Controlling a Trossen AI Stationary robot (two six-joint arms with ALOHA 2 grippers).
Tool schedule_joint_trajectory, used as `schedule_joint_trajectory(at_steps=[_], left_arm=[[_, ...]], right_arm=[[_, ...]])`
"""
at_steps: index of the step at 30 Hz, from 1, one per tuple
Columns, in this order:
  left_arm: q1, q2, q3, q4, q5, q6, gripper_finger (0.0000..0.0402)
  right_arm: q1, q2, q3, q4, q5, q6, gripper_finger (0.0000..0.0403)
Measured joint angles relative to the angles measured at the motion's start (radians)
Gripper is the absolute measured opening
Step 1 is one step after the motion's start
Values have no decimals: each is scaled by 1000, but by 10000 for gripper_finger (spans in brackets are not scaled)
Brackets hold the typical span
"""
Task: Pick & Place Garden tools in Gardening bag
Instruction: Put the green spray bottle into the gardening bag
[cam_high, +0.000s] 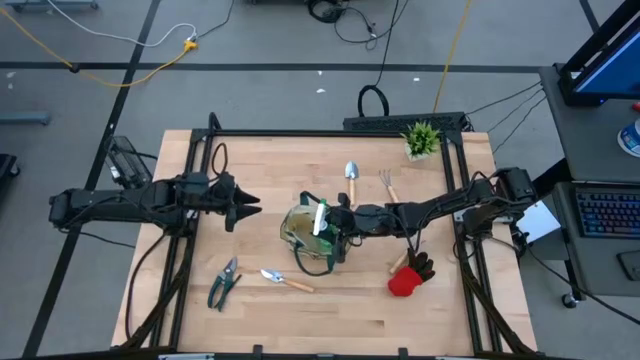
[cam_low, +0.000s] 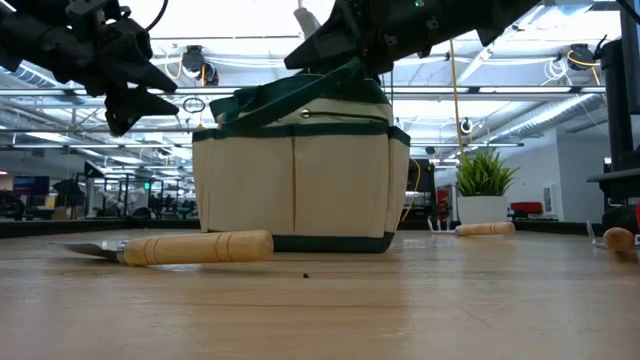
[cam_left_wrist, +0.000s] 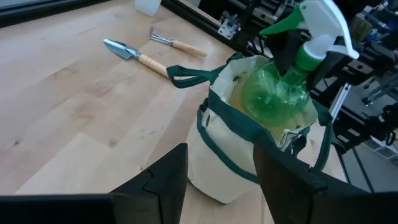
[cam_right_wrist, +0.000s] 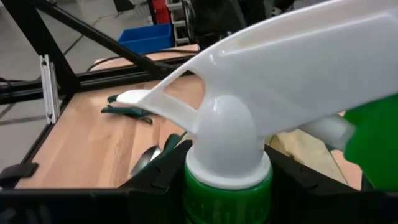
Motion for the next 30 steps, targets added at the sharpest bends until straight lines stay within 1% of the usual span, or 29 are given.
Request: schedule_joint_trajectory(at_steps=[8,11,15,24,30], left_arm=[[0,0,0,0,0,-7,186],[0,0,0,0,0,-8,186],[0,0,0,0,1,-11,186],[0,0,0,0,2,-27,186],[0,1,0,0,2,-34,186]], right_arm=[[0,0,0,-7,-1,0,171],[0,0,0,-52,-4,3,175],[0,0,0,-93,-5,3,175],[0,0,0,-80,-5,-7,174],[-6,-25,1,-73,-5,-6,175]])
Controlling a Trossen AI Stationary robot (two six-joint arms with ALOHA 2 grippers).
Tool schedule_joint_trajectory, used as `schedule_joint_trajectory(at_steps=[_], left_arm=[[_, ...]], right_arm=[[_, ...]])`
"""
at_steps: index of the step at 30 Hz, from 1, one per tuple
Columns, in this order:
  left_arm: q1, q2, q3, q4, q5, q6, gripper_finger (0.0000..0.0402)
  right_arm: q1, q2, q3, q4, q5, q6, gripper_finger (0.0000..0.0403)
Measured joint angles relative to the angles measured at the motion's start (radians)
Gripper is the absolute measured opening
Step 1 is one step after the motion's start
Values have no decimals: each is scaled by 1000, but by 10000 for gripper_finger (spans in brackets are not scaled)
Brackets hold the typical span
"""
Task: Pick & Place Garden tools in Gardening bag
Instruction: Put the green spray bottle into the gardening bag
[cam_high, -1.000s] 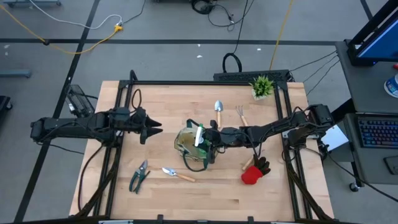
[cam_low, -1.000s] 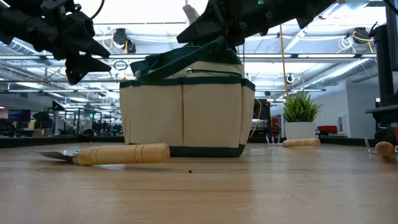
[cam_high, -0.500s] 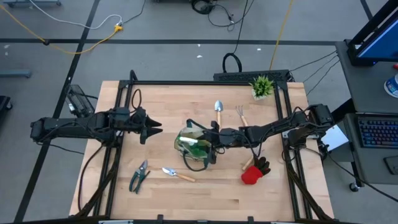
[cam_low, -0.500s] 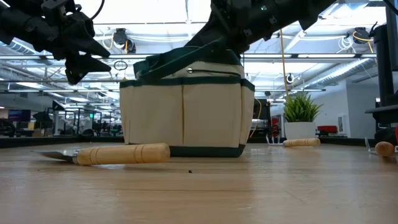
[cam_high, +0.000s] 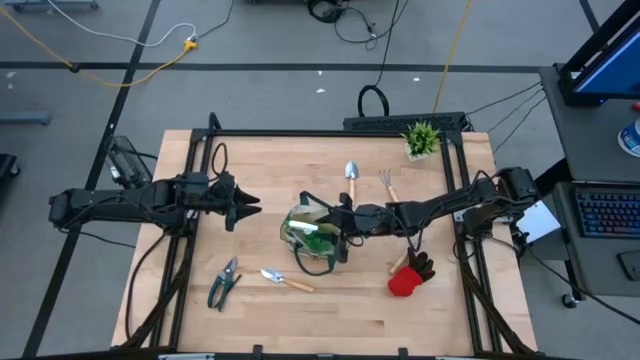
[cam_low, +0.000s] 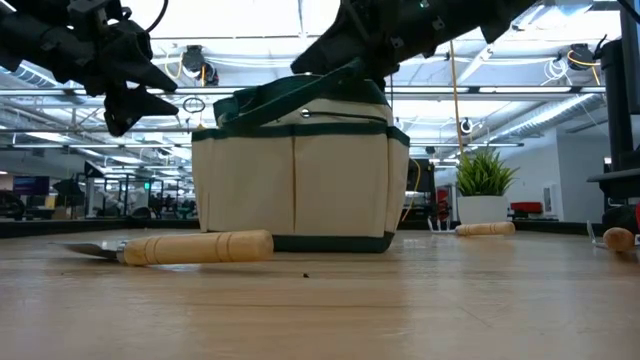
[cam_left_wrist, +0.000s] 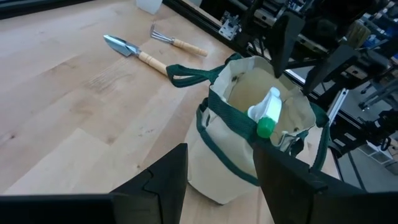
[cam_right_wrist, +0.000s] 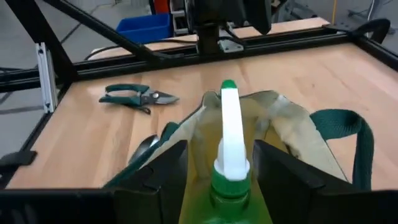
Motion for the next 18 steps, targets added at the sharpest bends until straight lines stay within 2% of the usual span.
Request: schedule_joint_trajectory(at_steps=[4,10,13,18], left_arm=[[0,0,0,0,0,-4,187],[0,1,0,1,0,-11,186],[0,1,0,0,1,-11,186],[0,1,0,0,1,-8,186]], right_arm=[[-9,-21,43,-33,0,-5,175],[-37,-1,224,-298,-4,-89,180],[-56,3,284,-413,-58,-80,185],[-68,2,303,-424,-110,-70,193]])
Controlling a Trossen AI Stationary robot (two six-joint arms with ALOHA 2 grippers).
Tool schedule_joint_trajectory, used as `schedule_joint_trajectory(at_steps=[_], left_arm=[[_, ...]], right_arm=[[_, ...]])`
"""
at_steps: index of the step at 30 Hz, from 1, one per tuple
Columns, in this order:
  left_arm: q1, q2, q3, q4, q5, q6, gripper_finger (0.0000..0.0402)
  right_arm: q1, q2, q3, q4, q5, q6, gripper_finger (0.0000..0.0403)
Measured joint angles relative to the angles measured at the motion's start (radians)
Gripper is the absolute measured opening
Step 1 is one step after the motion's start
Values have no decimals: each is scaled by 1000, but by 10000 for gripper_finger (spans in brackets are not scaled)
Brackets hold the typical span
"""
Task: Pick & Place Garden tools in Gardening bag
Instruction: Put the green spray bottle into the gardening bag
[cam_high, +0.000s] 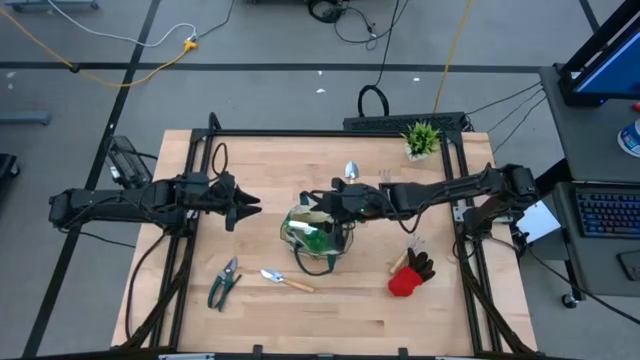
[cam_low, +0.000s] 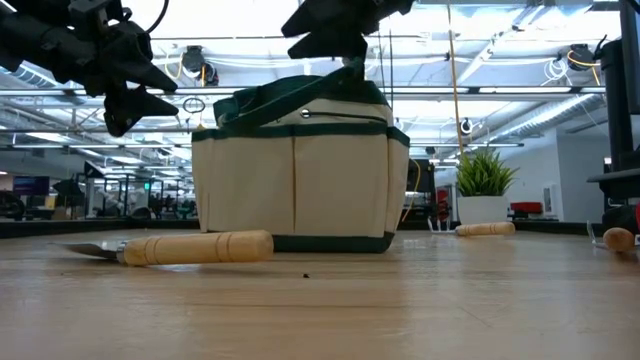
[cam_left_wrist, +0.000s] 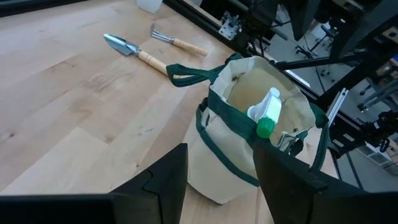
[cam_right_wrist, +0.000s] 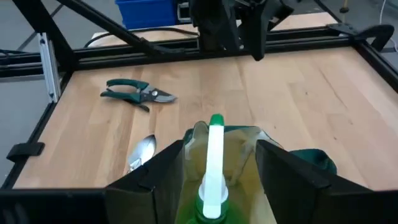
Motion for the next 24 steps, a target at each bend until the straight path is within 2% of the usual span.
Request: schedule_joint_trajectory(at_steps=[4,13,24], left_arm=[[0,0,0,0,0,1,186],[0,0,0,0,-1,0,186],[0,0,0,0,-1,-5,186]], right_arm=[[-1,7,0,6,-26,0,203],[-7,109,-1,17,-51,0,230],[-32,172,0,24,-77,4,233]])
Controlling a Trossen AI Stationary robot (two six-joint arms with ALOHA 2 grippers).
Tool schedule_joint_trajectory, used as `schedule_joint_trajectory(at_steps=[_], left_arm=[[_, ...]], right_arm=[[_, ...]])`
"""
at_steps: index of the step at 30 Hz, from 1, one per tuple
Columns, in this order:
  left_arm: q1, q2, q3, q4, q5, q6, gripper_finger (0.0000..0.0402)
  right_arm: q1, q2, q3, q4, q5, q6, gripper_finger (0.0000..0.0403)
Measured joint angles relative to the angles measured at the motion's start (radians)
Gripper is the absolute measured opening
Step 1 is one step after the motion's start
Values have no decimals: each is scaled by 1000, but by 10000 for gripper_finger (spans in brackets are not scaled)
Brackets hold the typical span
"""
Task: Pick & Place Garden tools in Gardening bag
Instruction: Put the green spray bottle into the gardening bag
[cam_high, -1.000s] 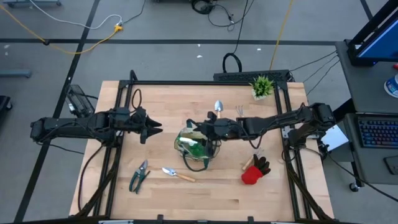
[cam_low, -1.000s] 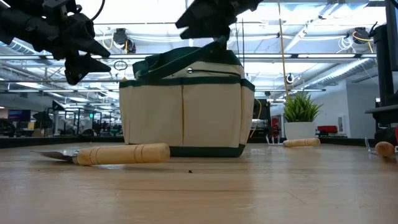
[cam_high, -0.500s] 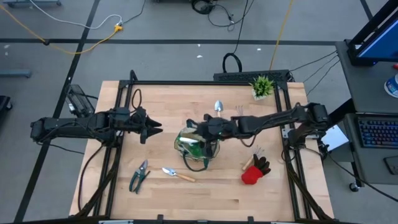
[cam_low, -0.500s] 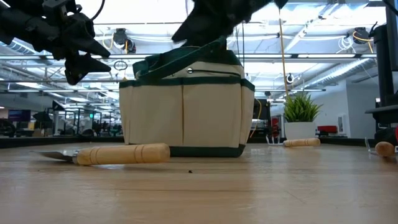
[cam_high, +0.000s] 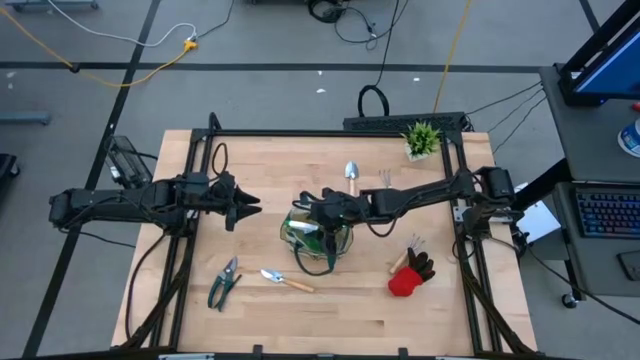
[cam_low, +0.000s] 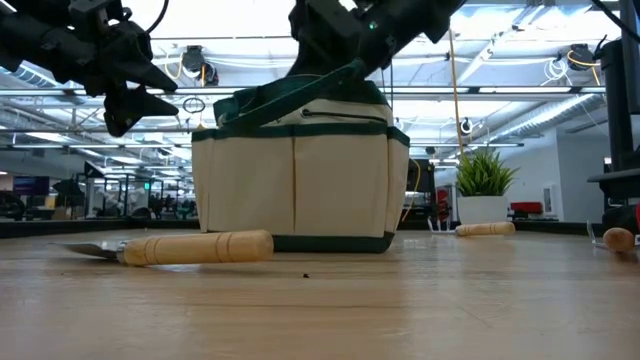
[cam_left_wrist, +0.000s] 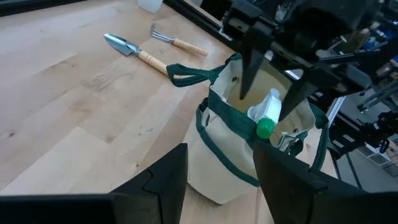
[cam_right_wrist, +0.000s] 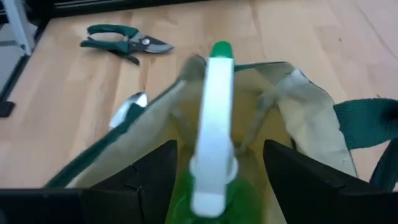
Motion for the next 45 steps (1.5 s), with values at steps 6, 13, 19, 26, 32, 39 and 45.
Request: schedule_joint_trajectory(at_steps=[6,13,19,26,32,39,45], left_arm=[[0,0,0,0,0,-3,186],[0,0,0,0,0,-6,186],[0,0,0,0,-1,-6,186],[0,0,0,0,-1,-7,186],[0,0,0,-1,-1,-9,186],[0,0,0,-1,0,-9,186],[0,0,0,-1,0,-1,186]], right_arm=[[-2,0,0,58,-24,-5,226],[-14,15,0,65,-26,-4,197],[-19,43,0,73,-36,24,154],[-26,42,0,94,-50,28,91],[-28,39,0,106,-48,68,91],[-17,33,-1,102,-5,83,86],[6,3,-1,120,46,91,86]])
